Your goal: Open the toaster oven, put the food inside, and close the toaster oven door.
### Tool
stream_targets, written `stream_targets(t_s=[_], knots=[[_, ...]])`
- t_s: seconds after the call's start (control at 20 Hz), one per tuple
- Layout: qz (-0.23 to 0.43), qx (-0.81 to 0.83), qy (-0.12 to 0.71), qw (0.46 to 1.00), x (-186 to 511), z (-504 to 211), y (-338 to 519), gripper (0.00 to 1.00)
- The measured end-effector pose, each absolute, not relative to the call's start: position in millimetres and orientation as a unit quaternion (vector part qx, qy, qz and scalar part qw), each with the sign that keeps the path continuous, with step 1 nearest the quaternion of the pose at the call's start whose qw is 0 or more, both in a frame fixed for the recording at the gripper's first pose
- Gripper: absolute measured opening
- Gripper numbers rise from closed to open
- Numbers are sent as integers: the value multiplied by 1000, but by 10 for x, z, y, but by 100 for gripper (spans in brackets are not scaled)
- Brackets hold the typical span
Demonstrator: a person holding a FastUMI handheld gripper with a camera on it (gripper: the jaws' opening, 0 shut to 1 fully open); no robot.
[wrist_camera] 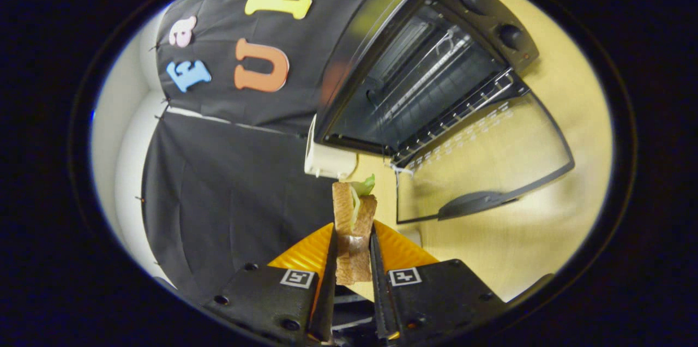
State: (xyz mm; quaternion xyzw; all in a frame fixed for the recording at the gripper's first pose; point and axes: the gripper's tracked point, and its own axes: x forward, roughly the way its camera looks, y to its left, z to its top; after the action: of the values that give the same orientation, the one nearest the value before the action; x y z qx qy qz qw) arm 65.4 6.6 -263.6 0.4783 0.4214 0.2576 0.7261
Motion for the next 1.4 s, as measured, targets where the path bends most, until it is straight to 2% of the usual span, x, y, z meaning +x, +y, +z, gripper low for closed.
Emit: stream_targets(t_s=[0.45, 0.55, 0.85, 1.15, 1.2, 1.4], knots=[[174, 608, 269, 726, 2024, -2911, -198, 36], [154, 606, 236, 743, 2251, -2943, -213, 36], [135, 561, 216, 788, 2531, -3123, -193, 36], [126, 492, 229, 831, 2506, -3208, -406, 36], [121, 461, 234, 847, 2519, -3257, -407, 39], [137, 335, 252, 898, 2384, -3301, -200, 79]])
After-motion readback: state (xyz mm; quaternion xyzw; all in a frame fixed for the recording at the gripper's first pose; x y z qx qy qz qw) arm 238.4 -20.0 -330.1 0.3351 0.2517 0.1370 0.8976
